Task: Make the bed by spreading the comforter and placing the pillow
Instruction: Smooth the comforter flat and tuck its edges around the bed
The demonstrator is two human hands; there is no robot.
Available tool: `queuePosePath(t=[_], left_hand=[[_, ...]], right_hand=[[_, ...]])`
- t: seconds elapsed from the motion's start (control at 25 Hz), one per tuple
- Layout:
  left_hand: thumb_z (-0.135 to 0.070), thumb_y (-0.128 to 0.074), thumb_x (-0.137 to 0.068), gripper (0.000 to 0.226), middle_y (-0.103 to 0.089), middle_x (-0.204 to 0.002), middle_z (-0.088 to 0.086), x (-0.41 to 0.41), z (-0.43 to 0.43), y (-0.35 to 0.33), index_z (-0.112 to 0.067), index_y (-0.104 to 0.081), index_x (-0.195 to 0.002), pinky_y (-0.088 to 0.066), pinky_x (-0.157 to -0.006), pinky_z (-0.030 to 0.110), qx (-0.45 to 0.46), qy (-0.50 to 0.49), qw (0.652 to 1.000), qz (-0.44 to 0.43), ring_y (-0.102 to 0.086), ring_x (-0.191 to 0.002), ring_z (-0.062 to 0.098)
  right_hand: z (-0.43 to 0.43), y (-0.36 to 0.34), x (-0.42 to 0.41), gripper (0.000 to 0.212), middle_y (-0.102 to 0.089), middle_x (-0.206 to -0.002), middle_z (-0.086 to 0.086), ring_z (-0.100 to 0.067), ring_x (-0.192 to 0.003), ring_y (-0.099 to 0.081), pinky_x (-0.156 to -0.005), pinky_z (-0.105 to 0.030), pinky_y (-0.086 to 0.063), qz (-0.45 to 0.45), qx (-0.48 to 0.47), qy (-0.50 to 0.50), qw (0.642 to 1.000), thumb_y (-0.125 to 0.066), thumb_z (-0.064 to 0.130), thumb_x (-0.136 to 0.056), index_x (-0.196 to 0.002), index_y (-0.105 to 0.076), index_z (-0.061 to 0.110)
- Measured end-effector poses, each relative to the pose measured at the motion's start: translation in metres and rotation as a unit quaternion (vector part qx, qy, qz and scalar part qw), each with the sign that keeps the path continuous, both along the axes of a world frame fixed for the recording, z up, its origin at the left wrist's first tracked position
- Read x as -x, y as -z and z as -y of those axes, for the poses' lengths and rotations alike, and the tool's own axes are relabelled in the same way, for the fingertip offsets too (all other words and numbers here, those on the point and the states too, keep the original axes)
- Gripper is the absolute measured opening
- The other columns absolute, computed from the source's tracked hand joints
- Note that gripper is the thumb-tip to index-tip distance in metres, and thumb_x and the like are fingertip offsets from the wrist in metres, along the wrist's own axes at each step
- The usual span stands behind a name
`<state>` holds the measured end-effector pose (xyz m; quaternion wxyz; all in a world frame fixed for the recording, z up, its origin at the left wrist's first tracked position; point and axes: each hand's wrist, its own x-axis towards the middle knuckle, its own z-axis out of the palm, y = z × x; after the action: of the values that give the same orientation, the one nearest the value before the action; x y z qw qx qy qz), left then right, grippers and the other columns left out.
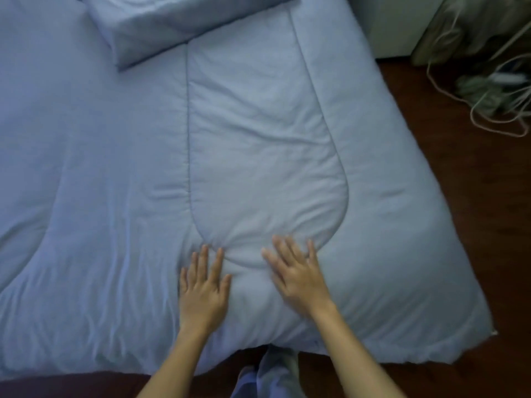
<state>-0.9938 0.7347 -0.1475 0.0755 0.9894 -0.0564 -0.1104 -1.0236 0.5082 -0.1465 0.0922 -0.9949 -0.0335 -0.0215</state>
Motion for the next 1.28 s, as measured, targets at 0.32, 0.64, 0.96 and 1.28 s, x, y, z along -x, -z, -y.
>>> queuePosePath(t=[0.32,0.64,0.96,1.28], left_hand=[[-0.033,-0.040,-0.097,0.048,-0.032,-0.153,0.018,-0.006,-0.040,-0.073,-0.009,-0.041,-0.139,-0.032,-0.110,0.038,0.044,-0.076,0.977,-0.193,-0.036,-0.138,0.028],[-0.019,-0.050,-0.097,0.023,-0.071,-0.108,-0.005,0.024,0.112,-0.301,-0.021,-0.065,-0.114,-0.048,-0.087,0.021,0.521,0.105,0.845,-0.054,-0.066,-0.101,0.007],[-0.004,-0.041,-0.098,0.033,-0.071,-0.087,-0.008,0.108,0.156,-0.362,-0.026,-0.065,-0.091,-0.046,-0.064,0.012,0.664,0.134,0.734,-0.052,-0.066,-0.077,0.001],[-0.003,-0.041,-0.097,0.031,-0.068,-0.072,-0.009,0.200,0.311,-0.373,-0.020,-0.064,-0.086,-0.044,-0.059,0.011,0.707,0.176,0.680,-0.082,-0.061,-0.068,0.003]], right_hand=[[0.147,-0.076,0.098,0.052,-0.037,-0.151,-0.011,-0.032,-0.137,-0.037,-0.109,-0.044,-0.035,-0.183,-0.165,0.397,0.884,-0.043,0.028,-0.097,-0.146,-0.033,0.015],[0.061,-0.297,0.084,0.027,-0.073,-0.089,0.004,-0.003,-0.074,-0.069,-0.064,-0.012,-0.048,0.184,-0.464,0.285,0.819,-0.048,0.009,-0.095,-0.094,-0.067,0.029],[0.079,-0.359,0.167,0.023,-0.073,-0.088,0.002,-0.009,-0.078,-0.068,-0.075,-0.031,-0.052,0.272,-0.506,0.261,0.776,-0.049,0.011,-0.095,-0.101,-0.069,0.019],[0.208,-0.378,0.285,0.024,-0.073,-0.093,0.001,-0.010,-0.084,-0.070,-0.068,-0.013,-0.049,0.279,-0.462,0.283,0.793,-0.049,0.011,-0.096,-0.107,-0.068,0.020]])
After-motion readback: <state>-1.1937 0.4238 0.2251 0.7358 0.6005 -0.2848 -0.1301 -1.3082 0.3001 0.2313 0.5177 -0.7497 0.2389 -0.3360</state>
